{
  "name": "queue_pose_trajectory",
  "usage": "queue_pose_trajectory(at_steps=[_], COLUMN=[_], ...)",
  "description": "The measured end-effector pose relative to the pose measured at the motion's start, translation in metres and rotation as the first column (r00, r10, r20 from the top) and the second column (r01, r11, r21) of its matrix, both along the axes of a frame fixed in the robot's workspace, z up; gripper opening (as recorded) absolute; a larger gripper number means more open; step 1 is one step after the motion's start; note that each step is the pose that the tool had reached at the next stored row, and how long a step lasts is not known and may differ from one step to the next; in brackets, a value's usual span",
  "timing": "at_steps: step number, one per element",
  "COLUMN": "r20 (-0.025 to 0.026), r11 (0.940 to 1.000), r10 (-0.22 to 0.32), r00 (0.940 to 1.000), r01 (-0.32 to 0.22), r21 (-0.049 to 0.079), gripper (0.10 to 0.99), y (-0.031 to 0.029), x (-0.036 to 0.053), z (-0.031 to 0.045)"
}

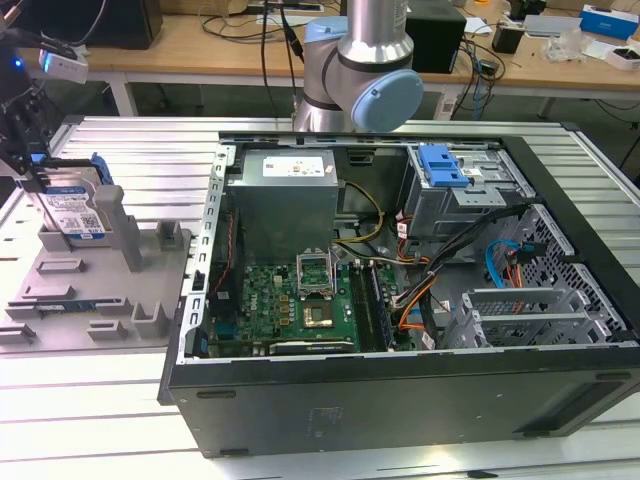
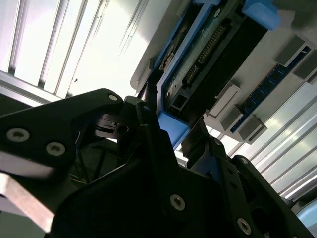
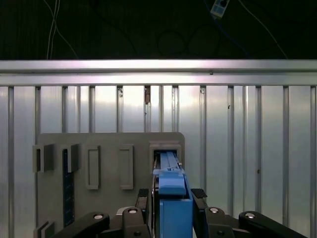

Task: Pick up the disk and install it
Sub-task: 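Pick up the disk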

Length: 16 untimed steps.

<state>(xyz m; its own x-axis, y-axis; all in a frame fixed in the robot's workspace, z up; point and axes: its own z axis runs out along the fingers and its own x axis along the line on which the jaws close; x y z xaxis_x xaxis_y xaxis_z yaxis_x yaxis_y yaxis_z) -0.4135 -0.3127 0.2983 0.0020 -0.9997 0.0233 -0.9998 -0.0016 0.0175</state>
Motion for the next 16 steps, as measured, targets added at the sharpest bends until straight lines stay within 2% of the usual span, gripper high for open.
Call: queue_pose_trajectory(at_steps=[16], r20=[0.0001], r11=[0.9999], r10=[0.016], r00=[0.9999], r01=[-0.016], r21=[0.0], gripper=[0.455], y=[0.0004], x=[-0.0001], z=[-0.0014])
